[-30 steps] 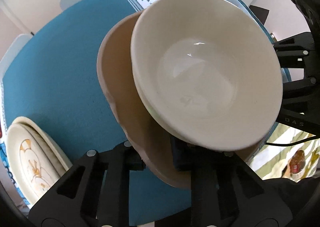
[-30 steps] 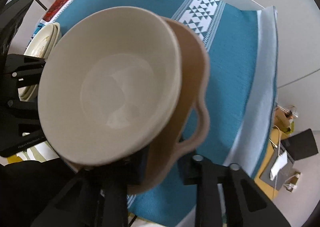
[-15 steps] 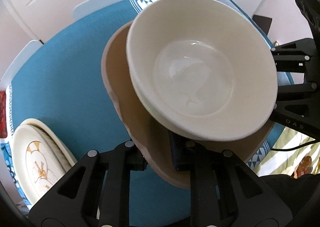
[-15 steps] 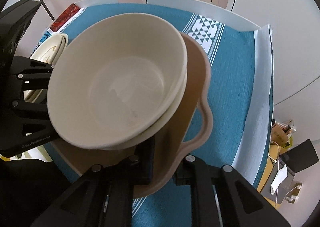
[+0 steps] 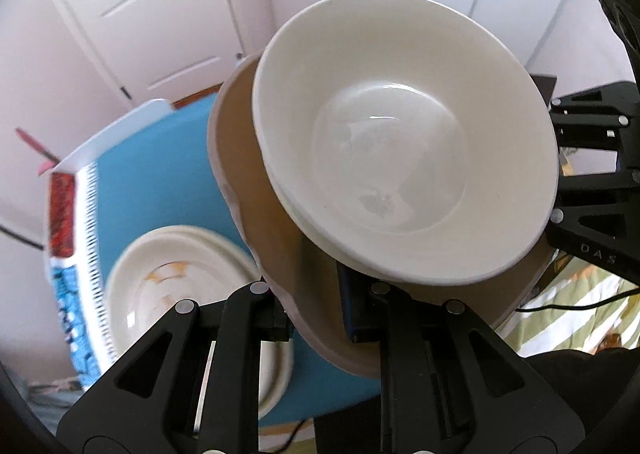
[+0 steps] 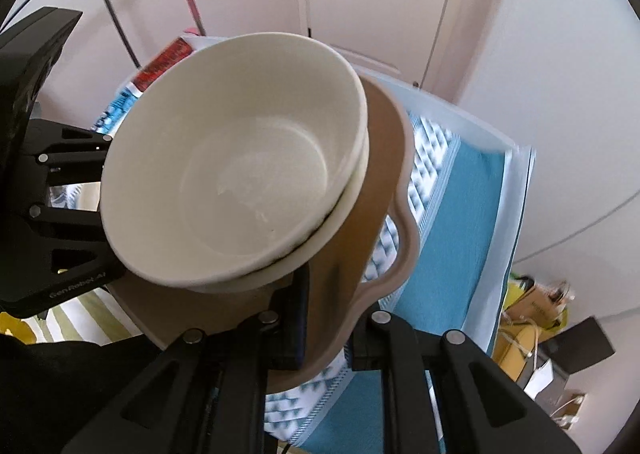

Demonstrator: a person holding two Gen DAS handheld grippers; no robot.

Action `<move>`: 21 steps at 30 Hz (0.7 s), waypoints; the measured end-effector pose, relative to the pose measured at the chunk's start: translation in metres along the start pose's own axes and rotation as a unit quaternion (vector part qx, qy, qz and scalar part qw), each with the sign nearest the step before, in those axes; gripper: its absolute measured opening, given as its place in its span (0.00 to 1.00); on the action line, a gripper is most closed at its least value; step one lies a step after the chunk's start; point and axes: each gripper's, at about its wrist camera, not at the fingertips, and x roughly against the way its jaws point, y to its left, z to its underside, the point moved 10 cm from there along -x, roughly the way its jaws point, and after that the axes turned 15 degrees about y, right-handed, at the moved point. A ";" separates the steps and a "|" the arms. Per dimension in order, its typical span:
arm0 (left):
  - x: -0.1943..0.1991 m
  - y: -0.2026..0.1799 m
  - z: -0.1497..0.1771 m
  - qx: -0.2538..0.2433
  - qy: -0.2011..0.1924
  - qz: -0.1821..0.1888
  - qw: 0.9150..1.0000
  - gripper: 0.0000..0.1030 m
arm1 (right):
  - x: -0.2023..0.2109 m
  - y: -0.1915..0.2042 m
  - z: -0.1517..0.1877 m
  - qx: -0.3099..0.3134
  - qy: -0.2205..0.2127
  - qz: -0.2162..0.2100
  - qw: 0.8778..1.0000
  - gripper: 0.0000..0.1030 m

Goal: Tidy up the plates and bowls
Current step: 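Lift the dish-and-bowl stack and lower it onto the plate stack, open both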

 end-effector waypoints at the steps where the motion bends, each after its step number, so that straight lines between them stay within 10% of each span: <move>1: 0.004 0.004 0.002 0.003 -0.001 -0.002 1.000 0.14 | 0.007 0.008 -0.005 0.003 -0.003 0.000 1.000 0.13; 11: 0.039 0.100 0.042 0.004 0.013 -0.015 1.000 0.14 | 0.013 0.103 -0.042 0.001 0.004 -0.013 1.000 0.13; 21: -0.016 0.166 0.083 -0.018 0.054 -0.008 0.998 0.13 | -0.042 0.162 -0.054 -0.039 0.021 -0.022 0.999 0.13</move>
